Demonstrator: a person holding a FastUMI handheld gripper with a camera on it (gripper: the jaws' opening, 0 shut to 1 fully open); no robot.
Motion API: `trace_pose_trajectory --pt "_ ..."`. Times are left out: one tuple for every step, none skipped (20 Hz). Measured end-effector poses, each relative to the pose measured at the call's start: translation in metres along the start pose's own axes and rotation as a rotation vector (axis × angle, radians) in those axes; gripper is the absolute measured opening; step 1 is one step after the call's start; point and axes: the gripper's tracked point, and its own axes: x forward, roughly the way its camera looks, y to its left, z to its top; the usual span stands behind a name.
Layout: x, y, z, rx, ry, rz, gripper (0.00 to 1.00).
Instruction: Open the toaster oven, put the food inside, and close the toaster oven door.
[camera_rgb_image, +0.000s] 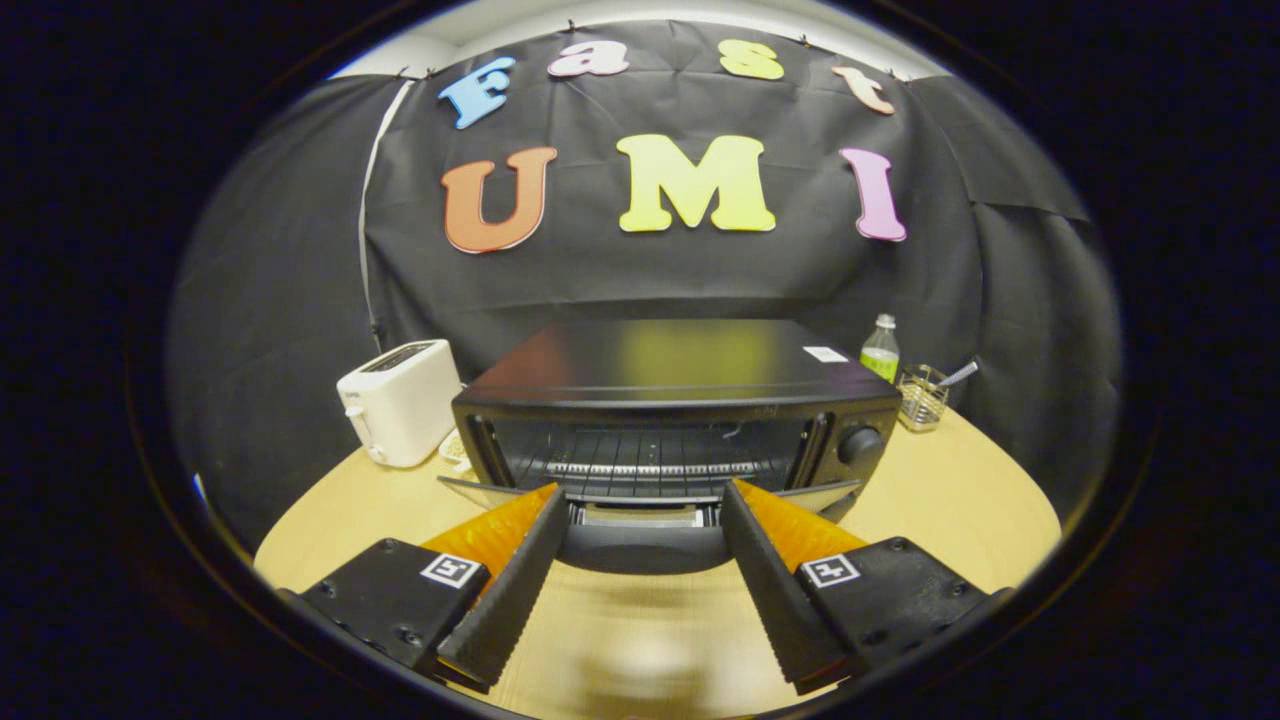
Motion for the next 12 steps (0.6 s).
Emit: trace_pose_trajectory --pt "-0.005 0.0 -0.009 0.007 0.005 -0.002 1.0" --pt "-0.01 0.0 -0.022 0.013 0.014 -0.004 1.0" --pt "-0.015 -0.002 -0.032 0.015 0.017 -0.011 1.0" --pt "-0.02 -0.002 -0.044 0.014 0.025 -0.018 1.0" --pt "-0.022 -0.003 -0.055 0.012 0.033 -0.023 1.0" --pt "-0.024 -0.003 -0.068 0.009 0.052 -0.025 1.0" --pt "-0.025 -0.004 -0.079 0.008 0.073 -0.024 1.0" --pt "-0.026 -0.004 -0.091 0.013 0.1 -0.023 1.0" --pt "-0.026 -0.005 -0.101 0.022 0.125 -0.019 1.0" --pt "-0.027 -0.005 -0.11 0.032 0.143 -0.014 1.0" --pt "-0.029 -0.003 -0.117 0.044 0.156 -0.001 1.0" --pt "-0.031 -0.001 -0.123 0.052 0.166 0.004 1.0"
